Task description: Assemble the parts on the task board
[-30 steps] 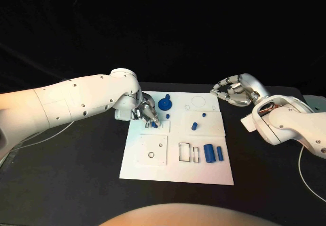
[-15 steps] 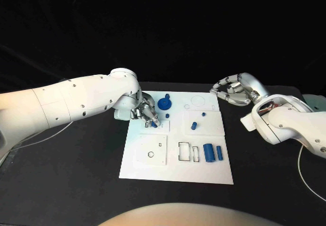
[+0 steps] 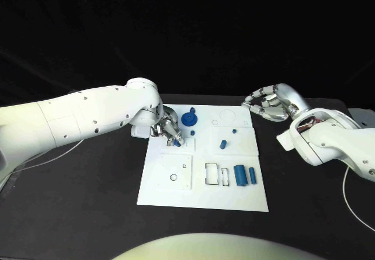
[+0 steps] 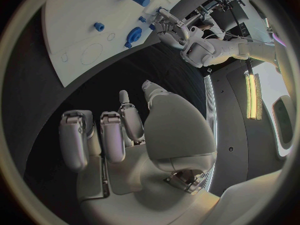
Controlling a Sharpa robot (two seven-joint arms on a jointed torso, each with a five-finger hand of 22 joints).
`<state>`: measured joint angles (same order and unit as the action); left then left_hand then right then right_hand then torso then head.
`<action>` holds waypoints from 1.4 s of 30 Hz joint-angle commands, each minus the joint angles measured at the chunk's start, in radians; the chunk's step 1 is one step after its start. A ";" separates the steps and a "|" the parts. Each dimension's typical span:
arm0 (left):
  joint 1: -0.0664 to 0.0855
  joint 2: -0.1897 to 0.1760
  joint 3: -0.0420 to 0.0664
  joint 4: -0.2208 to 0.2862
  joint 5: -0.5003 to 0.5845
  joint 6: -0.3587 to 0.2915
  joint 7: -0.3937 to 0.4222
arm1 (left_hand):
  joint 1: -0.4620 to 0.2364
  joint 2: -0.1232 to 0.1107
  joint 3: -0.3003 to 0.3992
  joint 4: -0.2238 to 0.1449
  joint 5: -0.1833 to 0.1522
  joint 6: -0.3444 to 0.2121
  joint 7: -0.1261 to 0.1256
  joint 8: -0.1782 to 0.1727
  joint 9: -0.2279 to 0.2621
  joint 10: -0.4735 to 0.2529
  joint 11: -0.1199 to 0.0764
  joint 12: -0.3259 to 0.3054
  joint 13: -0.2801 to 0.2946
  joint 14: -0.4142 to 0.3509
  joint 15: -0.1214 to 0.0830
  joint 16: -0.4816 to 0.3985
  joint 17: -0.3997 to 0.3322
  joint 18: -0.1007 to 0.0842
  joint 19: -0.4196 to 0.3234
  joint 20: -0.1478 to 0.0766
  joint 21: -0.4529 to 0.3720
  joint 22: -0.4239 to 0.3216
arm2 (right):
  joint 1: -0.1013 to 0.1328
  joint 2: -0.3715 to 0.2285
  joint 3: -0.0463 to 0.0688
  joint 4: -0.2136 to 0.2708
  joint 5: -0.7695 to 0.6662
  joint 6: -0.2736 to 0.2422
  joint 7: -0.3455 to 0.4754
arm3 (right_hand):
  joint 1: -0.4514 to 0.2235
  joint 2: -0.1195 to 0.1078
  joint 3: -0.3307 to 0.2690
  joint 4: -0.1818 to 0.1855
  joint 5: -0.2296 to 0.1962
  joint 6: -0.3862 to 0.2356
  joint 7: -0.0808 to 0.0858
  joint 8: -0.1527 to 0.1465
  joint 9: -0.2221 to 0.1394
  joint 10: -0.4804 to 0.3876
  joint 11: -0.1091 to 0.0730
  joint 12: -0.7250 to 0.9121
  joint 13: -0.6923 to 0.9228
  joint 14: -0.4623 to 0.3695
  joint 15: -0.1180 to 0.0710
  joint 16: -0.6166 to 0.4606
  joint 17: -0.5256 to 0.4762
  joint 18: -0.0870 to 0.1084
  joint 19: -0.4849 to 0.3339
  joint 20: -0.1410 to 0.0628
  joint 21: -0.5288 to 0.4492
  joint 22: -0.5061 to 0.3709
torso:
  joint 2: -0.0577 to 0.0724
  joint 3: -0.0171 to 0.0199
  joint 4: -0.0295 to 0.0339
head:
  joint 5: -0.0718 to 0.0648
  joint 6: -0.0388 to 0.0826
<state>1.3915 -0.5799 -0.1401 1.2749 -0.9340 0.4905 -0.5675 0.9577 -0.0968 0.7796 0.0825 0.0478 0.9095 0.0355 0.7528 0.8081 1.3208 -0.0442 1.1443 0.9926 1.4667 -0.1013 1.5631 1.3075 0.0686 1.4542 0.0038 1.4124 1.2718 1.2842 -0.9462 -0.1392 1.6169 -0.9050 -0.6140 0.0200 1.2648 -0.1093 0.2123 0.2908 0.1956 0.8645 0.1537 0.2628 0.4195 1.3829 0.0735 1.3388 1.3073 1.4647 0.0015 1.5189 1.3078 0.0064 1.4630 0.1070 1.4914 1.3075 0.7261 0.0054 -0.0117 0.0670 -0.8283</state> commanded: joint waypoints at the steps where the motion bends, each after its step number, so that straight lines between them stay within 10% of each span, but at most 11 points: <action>1: -0.004 -0.002 -0.003 0.000 -0.015 0.020 -0.008 | 0.033 0.051 0.096 -0.102 0.003 0.003 -0.009 0.006 0.002 0.009 0.000 0.002 0.002 0.102 0.000 0.003 0.254 -0.007 0.003 0.003 0.003 0.000 | -0.001 0.000 0.000 0.002 -0.004 0.007 0.003 | -0.006 -0.001 -0.008 -0.001 0.006 -0.007 0.000 0.007 -0.002 -0.001 -0.004 -0.001 0.054 0.079 -0.005 -0.005 0.160 0.016 0.065 -0.007 -0.006 0.208 | 0.000 0.0000 -0.0002 | 0.000 0.000; 42: -0.004 -0.001 -0.003 -0.004 -0.019 0.020 -0.008 | -0.114 -0.004 -0.018 -0.004 0.002 0.025 -0.018 -0.003 0.007 0.010 -0.006 0.012 0.003 0.103 -0.004 0.006 0.259 -0.008 0.005 -0.001 0.004 0.007 | -0.001 -0.004 0.000 0.005 -0.004 0.001 0.005 | -0.007 -0.004 -0.010 -0.001 0.004 -0.010 0.000 0.007 -0.002 -0.003 -0.003 -0.003 0.051 0.078 -0.005 -0.007 0.156 0.017 0.063 -0.007 -0.009 0.206 | 0.000 0.0003 0.0002 | -0.002 -0.003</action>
<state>1.3900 -0.5814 -0.1414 1.2713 -0.9443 0.4910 -0.5699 0.8498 -0.1028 0.7640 0.0786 0.0463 0.9332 0.0122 0.7535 0.8147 1.3247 -0.0481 1.1500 0.9950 1.4667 -0.1013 1.5631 1.3073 0.0686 1.4542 0.0038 1.4124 1.2784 1.2842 -0.9502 -0.1392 1.6197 -0.9048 -0.6148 0.0205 1.2648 -0.1093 0.2067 0.2909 0.1956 0.8645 0.1537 0.2668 0.4179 1.3829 0.0735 1.3388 1.3079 1.4647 0.0015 1.5149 1.3074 0.0065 1.4663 0.1037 1.4889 1.3080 0.7258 0.0054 -0.0118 0.0657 -0.8315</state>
